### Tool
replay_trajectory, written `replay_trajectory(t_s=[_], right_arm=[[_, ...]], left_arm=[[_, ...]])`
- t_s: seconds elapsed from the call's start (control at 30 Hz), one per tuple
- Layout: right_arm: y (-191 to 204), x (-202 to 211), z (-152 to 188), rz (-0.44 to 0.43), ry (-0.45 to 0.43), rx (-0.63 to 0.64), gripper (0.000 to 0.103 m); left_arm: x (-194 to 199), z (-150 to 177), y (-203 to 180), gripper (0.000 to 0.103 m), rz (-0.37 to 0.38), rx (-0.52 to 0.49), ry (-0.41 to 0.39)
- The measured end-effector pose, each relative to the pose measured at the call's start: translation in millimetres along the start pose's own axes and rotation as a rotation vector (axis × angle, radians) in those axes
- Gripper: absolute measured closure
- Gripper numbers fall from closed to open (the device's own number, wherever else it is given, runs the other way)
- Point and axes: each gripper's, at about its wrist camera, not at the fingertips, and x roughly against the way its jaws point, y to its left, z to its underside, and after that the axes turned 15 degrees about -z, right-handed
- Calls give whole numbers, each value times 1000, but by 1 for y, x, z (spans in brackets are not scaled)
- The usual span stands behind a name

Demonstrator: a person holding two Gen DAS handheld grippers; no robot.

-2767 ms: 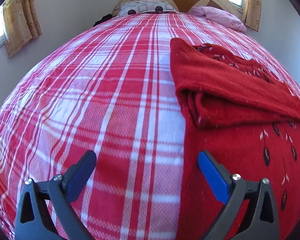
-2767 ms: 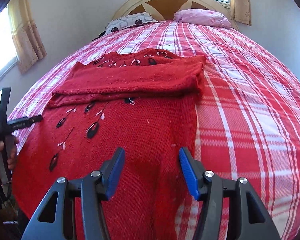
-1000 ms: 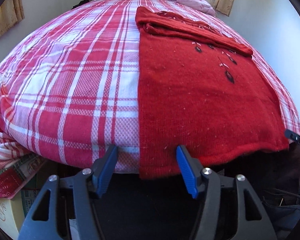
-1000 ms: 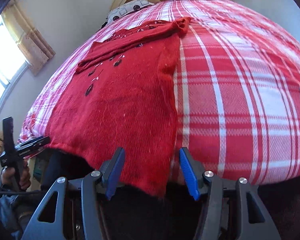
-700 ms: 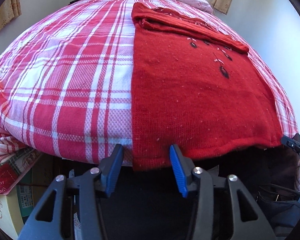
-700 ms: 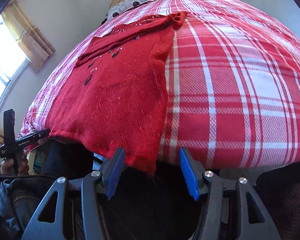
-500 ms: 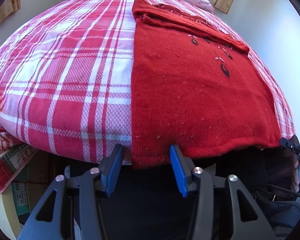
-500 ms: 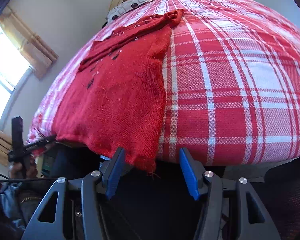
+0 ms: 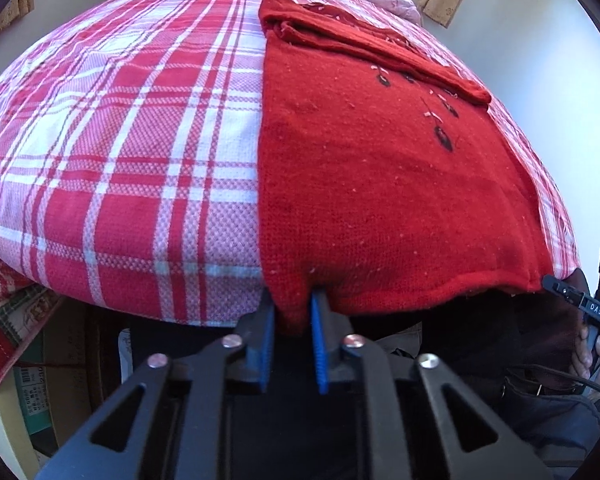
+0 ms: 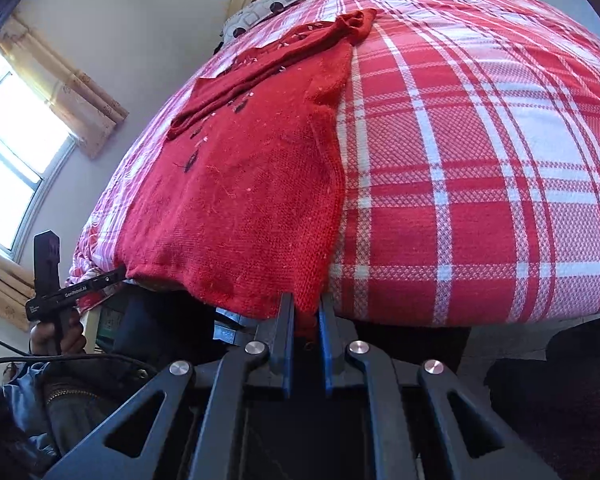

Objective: Fold small clothes
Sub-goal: 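Close both grippers on the red sweater hem, then lift the hem with both grippers and fold it toward the collar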

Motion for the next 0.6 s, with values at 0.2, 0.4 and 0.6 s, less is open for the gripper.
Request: replay_trajectory(t_s=[0.2,0.4,0.6], right_arm=[[12,7,-1,-27,-14,43,94],[6,19,-4,-112,-70,-6,94],[11,29,-8,-213,-121,-23,95]], left_arm=[[17,0,-1,94,-1,-16,-24],[34,-6,7,96,48,-2,-102],[38,-13,17,96,111,42,-111]])
